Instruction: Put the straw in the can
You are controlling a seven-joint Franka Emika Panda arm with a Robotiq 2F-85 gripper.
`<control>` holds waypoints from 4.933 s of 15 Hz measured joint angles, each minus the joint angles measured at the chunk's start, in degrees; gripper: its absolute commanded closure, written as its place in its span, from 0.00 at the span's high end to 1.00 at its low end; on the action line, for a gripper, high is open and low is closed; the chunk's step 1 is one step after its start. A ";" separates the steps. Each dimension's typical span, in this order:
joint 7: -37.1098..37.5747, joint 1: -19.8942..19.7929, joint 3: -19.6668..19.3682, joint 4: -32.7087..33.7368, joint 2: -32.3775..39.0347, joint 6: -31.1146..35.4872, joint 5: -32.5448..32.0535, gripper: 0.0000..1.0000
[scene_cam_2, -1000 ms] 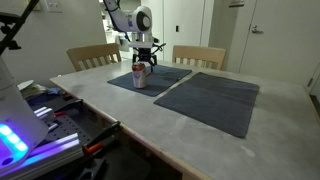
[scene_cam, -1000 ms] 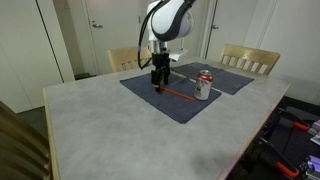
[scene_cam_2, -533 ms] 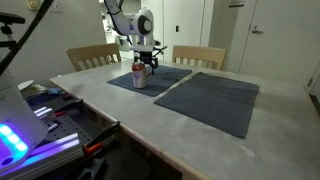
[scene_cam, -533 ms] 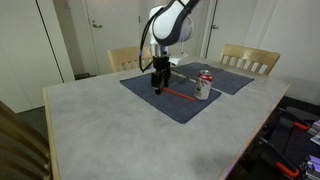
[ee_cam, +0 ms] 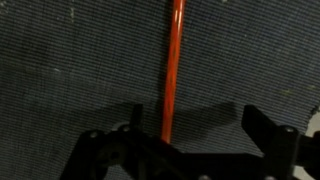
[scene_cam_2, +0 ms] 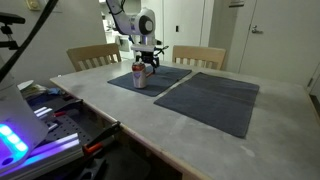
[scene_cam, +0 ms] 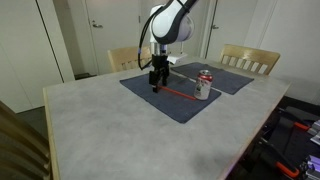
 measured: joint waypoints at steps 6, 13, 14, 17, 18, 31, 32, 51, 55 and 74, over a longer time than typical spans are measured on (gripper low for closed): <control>0.00 -0.06 0.03 0.85 0.06 -0.04 0.01 1.00; 0.04 -0.43 0.03 0.85 0.27 -0.06 0.09 0.62; 0.03 -0.44 0.03 0.85 0.27 -0.06 0.09 0.56; 0.04 -0.51 0.03 0.87 0.22 -0.06 0.09 0.55; 0.03 -0.58 0.03 0.87 0.21 -0.06 0.09 0.48; 0.70 -1.01 -0.36 0.97 0.04 -0.30 0.09 0.00; 1.52 -0.99 -0.59 1.07 0.04 -0.56 0.08 0.02; 6.94 -1.42 -2.76 4.17 -0.03 -7.60 1.49 0.02; 5.39 -1.59 -2.26 5.94 -0.17 -10.20 1.90 0.02; -2.42 -3.64 1.58 -9.95 -18.81 -4.62 8.71 0.02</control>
